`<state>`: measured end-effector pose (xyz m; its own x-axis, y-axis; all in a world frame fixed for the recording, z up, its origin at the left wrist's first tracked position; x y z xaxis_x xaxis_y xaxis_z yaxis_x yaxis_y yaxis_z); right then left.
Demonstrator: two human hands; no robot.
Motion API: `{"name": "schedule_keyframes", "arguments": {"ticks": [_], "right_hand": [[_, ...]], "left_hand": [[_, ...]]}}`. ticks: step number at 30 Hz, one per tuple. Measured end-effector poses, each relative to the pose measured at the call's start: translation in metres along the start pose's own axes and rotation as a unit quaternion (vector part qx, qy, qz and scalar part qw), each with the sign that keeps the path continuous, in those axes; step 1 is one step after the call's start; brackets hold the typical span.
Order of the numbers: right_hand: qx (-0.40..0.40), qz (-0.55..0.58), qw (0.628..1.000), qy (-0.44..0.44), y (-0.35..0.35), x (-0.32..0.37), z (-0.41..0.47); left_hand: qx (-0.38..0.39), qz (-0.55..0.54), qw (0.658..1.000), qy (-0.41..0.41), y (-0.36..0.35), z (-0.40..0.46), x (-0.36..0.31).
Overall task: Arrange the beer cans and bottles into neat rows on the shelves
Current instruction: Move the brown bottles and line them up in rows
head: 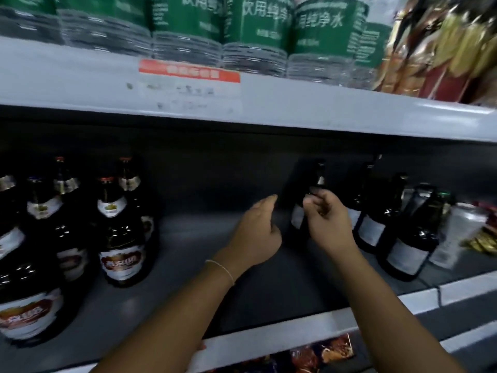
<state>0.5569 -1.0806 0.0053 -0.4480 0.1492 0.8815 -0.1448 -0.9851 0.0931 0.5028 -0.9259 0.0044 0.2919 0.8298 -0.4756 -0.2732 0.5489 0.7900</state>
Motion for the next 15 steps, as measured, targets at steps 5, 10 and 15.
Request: {"name": "schedule_keyframes", "arguments": {"ticks": [5,10,15], "right_hand": [[0.009,-0.07,0.997,-0.021,0.03,-0.03,0.04],[0.052,-0.111,0.991,-0.045,0.031,-0.056,0.078],[0.081,-0.119,0.988,-0.052,0.019,-0.075,0.1]], "left_hand": [[0.035,-0.016,0.999,0.009,-0.033,0.029,-0.023],[0.065,-0.033,0.996,0.051,-0.058,0.047,-0.029],[0.07,-0.042,0.993,0.09,-0.071,0.053,-0.024]]}}
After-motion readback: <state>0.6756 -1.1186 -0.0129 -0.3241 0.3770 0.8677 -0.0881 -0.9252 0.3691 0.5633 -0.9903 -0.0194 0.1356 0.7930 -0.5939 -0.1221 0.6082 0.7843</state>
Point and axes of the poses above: each hand's wrist, its own z-axis towards the middle knuckle, its own y-axis out of the back of the hand, x = y × z, the point moved 9 cm from there along z, towards the middle knuckle, and after that the axes turned 11 degrees about z, right-handed, at the moved point
